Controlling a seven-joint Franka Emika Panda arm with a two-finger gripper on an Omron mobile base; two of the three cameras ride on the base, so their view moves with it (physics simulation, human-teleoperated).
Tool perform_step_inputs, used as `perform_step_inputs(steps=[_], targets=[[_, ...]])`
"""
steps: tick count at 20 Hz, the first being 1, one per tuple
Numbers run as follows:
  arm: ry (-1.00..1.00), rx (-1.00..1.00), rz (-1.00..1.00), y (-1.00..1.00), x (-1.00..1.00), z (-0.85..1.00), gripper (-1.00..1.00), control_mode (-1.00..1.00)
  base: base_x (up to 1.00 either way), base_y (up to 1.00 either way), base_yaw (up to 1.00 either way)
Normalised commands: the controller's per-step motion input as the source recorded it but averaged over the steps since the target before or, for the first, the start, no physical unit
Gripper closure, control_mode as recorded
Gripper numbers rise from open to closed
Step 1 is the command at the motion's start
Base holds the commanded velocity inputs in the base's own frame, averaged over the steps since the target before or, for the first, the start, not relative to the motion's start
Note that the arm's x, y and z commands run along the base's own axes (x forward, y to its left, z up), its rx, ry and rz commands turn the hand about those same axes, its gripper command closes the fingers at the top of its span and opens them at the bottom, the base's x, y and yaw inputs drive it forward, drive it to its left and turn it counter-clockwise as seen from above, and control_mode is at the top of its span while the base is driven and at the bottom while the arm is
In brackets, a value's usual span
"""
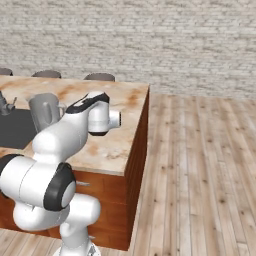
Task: Turn on the sink faucet and place the jug under the water for a few seconds to fill it up.
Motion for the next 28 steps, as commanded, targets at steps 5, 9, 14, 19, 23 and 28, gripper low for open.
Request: perform_step_inputs(steps=[5, 9, 14, 19, 23, 28], targets=[[0.0, 0.0, 0.0, 0.0, 0.0, 0.0, 1.0, 1.0, -0.05, 0.43, 0.0], [0.0, 0.0, 0.0, 0.0, 0.0, 0.0, 1.0, 1.0, 0.0, 0.46, 0.0], [0.0, 0.0, 0.0, 0.0, 0.0, 0.0, 1.0, 1.0, 0.0, 0.61, 0.0], [0.0, 0.0, 0.0, 0.0, 0.0, 0.0, 1.0, 1.0, 0.0, 0.76, 0.0], [0.0, 0.0, 0.0, 0.0, 0.0, 0.0, 1.0, 1.0, 0.0, 0.88, -0.02], [0.0, 0.0, 0.0, 0.0, 0.0, 0.0, 1.0, 1.0, 0.0, 0.93, -0.04]])
